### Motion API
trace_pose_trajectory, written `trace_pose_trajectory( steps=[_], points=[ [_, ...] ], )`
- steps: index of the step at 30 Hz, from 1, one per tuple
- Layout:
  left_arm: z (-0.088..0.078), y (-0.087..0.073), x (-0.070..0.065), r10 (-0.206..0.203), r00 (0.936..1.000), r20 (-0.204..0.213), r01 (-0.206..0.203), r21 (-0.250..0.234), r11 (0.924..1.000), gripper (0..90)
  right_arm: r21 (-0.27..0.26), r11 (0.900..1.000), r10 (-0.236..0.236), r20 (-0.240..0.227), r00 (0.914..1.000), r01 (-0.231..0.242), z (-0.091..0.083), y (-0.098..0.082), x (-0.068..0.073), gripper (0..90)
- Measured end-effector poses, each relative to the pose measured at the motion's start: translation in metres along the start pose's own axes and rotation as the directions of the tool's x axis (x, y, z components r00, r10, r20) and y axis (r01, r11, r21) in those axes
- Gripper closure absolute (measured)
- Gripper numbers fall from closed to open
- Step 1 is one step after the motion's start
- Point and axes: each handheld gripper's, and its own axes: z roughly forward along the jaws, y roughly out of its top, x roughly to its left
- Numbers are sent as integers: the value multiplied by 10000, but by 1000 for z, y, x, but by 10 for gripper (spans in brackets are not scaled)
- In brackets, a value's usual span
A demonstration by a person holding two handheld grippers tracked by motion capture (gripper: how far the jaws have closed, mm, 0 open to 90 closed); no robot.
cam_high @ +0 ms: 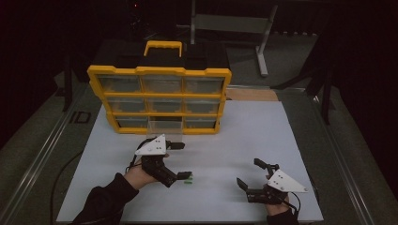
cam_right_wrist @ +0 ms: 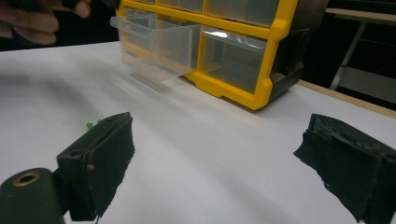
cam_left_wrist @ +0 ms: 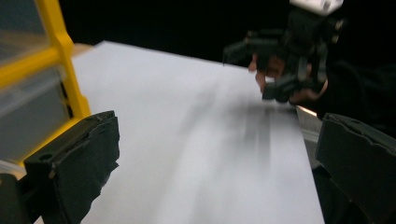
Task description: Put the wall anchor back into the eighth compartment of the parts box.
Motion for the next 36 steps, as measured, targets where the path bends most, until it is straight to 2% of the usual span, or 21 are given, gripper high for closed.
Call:
trace_pose_trajectory(
  steps=[6,8,12,15,18,19,23,25,26,30,34,36],
  points=[
    [10,-18,9,-232,9997,100,228,397,9989,73,48,10000,65,-64,10000,-65,1,-1,0,85],
    [12,-24,12,-307,9995,91,302,520,9982,139,54,10000,53,-81,10000,-52,1,-1,0,85],
    [17,-33,16,-418,9991,65,410,921,9949,155,61,10000,45,-98,9999,-45,1,-1,0,85],
    [23,-42,20,-462,9989,-67,467,1306,9903,218,77,10000,40,-131,9999,-39,1,-1,0,86],
    [26,-47,21,-430,9991,-40,431,1450,9885,256,93,9999,70,-140,9999,-68,1,-1,0,85],
    [27,-49,21,-442,9990,-79,449,1570,9866,298,97,9999,105,-149,9998,-103,1,-1,0,86],
    [33,-55,23,-481,9987,-176,508,2084,9767,349,108,9999,95,-162,9998,-93,1,-1,0,86],
    [36,-58,25,-477,9984,-295,534,2381,9698,431,109,9999,91,-184,9998,-89,2,-1,0,86],
    [37,-59,25,-517,9983,-267,568,2479,9671,431,109,9999,91,-184,9998,-89,2,-1,0,86],
    [39,-60,26,-492,9979,-427,593,2829,9573,558,109,9999,97,-179,9998,-95,1,-1,0,86],
    [43,-61,25,-447,9987,-256,504,3090,9497,626,125,9999,93,-177,9998,-90,2,-2,0,86],
    [46,-61,25,-398,9989,-258,461,3288,9433,659,123,9999,93,-186,9998,-90,2,-2,0,86]
  ],
)
